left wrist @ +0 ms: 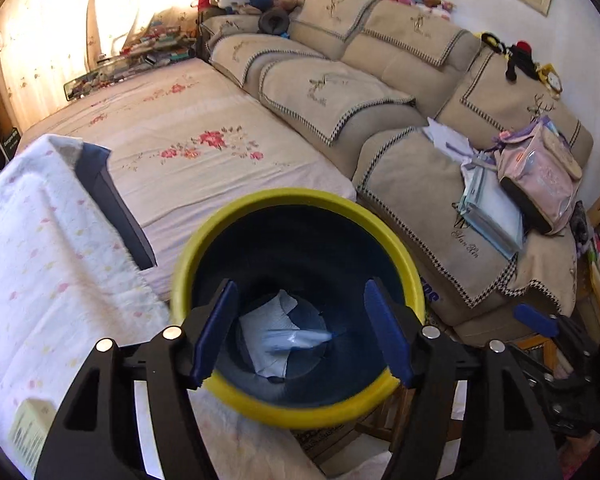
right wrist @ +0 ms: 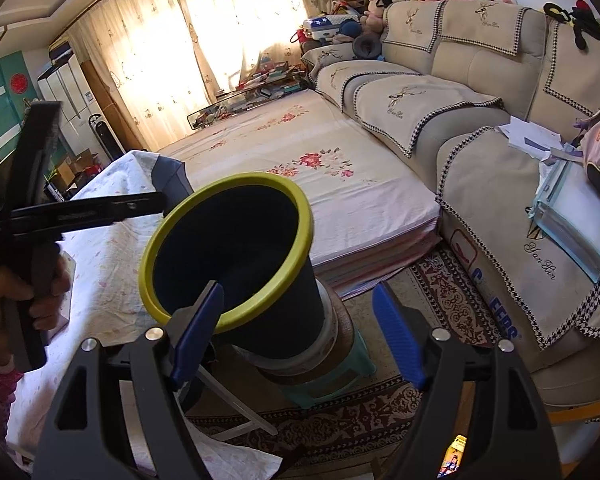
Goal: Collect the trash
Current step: 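Return the right gripper from the bin to the table, then grasp the white-and-green barcode box with the right gripper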
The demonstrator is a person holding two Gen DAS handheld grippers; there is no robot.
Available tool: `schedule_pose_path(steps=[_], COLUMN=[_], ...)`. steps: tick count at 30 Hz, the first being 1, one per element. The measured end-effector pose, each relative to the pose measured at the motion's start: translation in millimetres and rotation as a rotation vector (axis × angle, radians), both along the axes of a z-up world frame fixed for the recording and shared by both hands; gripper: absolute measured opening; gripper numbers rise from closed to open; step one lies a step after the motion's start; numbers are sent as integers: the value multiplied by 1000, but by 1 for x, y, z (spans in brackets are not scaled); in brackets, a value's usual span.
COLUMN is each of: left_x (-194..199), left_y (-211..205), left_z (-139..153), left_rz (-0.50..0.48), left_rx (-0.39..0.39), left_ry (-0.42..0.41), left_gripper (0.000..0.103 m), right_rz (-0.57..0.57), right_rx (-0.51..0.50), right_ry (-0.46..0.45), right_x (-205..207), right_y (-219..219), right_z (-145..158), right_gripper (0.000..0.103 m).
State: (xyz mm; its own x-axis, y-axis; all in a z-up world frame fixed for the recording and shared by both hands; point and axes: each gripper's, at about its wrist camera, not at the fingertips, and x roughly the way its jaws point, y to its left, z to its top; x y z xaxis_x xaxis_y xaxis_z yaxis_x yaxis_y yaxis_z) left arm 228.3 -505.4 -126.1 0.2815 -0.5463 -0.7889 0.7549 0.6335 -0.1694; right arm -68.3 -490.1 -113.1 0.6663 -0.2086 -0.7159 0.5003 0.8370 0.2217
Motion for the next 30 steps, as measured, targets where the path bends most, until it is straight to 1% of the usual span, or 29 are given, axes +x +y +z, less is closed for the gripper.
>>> schedule_pose_path(steps=[2, 3, 5, 6, 10, 13, 14, 17, 19, 20, 24, 28, 30], left_x=[-11, -16, -32, -38, -69, -91, -99, -114, -120, -123, -130, -132, -134], left_y=[33, 47, 82, 97, 178, 245, 267, 317, 349, 363, 414, 443, 450], left_z=[16, 25, 45, 53, 84, 100, 102, 105, 105, 104, 97, 88, 81], left_rz=[16, 30, 63, 73, 158, 259, 301, 422, 488, 513, 597, 636, 643], left_rx=[-31, -43, -73, -84, -126, -142, -134, -81, -63, -63, -92, -118, -129], left_ry=[-22, -39, -81, -95, -166, -223, -248, -318, -334, -331, -306, -281, -274], left_gripper=[81, 83, 92, 93, 98, 98, 98, 98, 98, 98, 98, 98, 98], right_rz=[19, 30, 59, 76, 169, 256, 294, 411, 476, 512, 612, 639, 634], right_rx=[1, 1, -1, -3, -12, -21, -24, -31, -39, -46, -77, -116, -125], right_ry=[1, 3, 11, 15, 26, 30, 28, 20, 17, 13, -5, 33, 61], right_x=[4, 7, 14, 17, 37, 57, 64, 88, 100, 107, 131, 153, 161], right_y=[5, 9, 18, 23, 54, 85, 98, 139, 163, 178, 224, 252, 257], right_z=[-1, -1, -1, -1, 1, 6, 8, 15, 17, 19, 20, 8, -1], right_gripper=[74, 74, 75, 75, 76, 76, 76, 76, 77, 78, 93, 95, 95])
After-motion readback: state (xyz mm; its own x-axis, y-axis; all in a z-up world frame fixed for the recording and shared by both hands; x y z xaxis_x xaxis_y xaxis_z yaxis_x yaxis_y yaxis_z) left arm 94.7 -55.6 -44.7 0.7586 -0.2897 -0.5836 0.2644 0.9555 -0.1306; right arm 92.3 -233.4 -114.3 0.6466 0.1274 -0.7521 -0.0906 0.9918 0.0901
